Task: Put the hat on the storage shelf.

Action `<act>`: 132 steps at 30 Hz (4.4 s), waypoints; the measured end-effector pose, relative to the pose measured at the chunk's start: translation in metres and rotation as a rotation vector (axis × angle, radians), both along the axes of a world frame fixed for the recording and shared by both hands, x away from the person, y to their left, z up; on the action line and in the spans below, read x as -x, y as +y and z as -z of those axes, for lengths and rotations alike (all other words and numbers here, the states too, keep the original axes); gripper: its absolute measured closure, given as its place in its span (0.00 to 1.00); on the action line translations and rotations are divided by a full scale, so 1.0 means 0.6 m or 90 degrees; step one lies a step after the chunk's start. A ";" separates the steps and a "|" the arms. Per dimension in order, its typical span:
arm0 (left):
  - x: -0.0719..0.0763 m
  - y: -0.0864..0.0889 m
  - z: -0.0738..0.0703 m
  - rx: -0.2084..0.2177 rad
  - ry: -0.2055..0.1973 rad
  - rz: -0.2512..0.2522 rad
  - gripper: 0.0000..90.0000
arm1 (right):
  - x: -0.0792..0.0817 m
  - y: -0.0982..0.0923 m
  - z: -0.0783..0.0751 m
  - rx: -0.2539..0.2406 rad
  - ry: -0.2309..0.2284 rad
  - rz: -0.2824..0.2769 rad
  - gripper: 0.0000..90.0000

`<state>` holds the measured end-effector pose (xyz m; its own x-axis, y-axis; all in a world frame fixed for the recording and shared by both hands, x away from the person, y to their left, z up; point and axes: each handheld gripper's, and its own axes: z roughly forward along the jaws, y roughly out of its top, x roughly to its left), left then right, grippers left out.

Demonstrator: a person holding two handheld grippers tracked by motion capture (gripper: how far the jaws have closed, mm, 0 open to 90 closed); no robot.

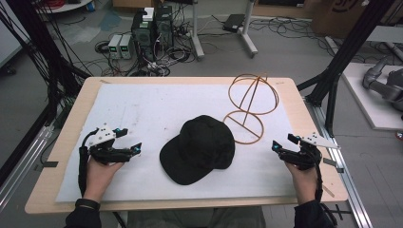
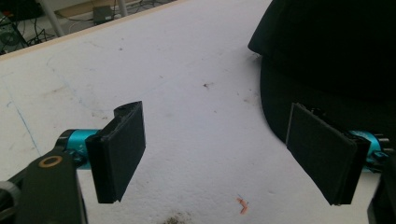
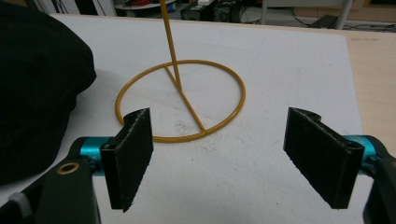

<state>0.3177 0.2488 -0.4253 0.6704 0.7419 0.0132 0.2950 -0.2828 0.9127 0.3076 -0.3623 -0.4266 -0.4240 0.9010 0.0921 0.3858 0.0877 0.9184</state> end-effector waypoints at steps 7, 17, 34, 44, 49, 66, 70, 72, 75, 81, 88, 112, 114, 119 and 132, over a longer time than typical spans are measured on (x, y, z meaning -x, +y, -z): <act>-0.001 0.002 0.001 -0.001 -0.001 -0.002 0.22 | 0.007 -0.004 -0.003 -0.015 -0.010 0.018 0.27; -0.002 0.006 0.001 0.005 0.000 -0.007 0.22 | 0.025 0.011 -0.029 -0.047 -0.034 -0.041 0.35; -0.002 0.006 0.002 0.005 0.009 -0.003 0.22 | 0.056 0.122 -0.061 -0.062 -0.059 -0.184 0.34; -0.002 0.004 0.002 0.003 0.010 -0.001 0.22 | 0.057 0.170 -0.054 -0.068 -0.033 -0.240 0.30; -0.002 0.004 0.002 -0.001 0.011 0.001 0.22 | 0.060 0.202 -0.048 -0.066 -0.015 -0.275 0.29; -0.001 0.001 0.005 -0.015 0.019 0.007 0.22 | 0.059 0.297 -0.019 -0.024 0.047 -0.320 0.33; -0.001 -0.001 0.005 -0.017 0.021 0.007 0.22 | 0.056 0.304 -0.015 -0.016 0.058 -0.309 0.39; -0.001 -0.002 0.006 -0.017 0.021 0.008 0.22 | 0.052 0.307 -0.013 -0.015 0.064 -0.300 0.44; -0.001 -0.002 0.006 -0.022 0.024 0.009 0.22 | 0.046 0.309 -0.011 -0.026 0.077 -0.297 0.50; -0.001 -0.004 0.007 -0.030 0.026 0.009 0.22 | 0.036 0.307 -0.008 -0.037 0.089 -0.294 0.64; -0.001 -0.006 0.009 -0.031 0.029 0.006 0.22 | 0.030 0.307 -0.006 -0.048 0.091 -0.301 0.79; 0.000 0.002 0.009 -0.024 0.024 -0.003 0.23 | 0.047 0.330 -0.064 -0.016 -0.011 -0.396 0.99; 0.000 0.003 0.008 -0.024 0.024 -0.004 0.23 | 0.049 0.331 -0.075 -0.011 -0.023 -0.402 0.99; 0.000 0.004 0.009 -0.023 0.025 -0.003 0.23 | 0.053 0.329 -0.105 -0.011 -0.059 -0.408 0.99; -0.001 0.003 0.010 -0.019 0.025 -0.006 0.23 | 0.053 0.293 -0.221 -0.029 -0.168 -0.383 0.99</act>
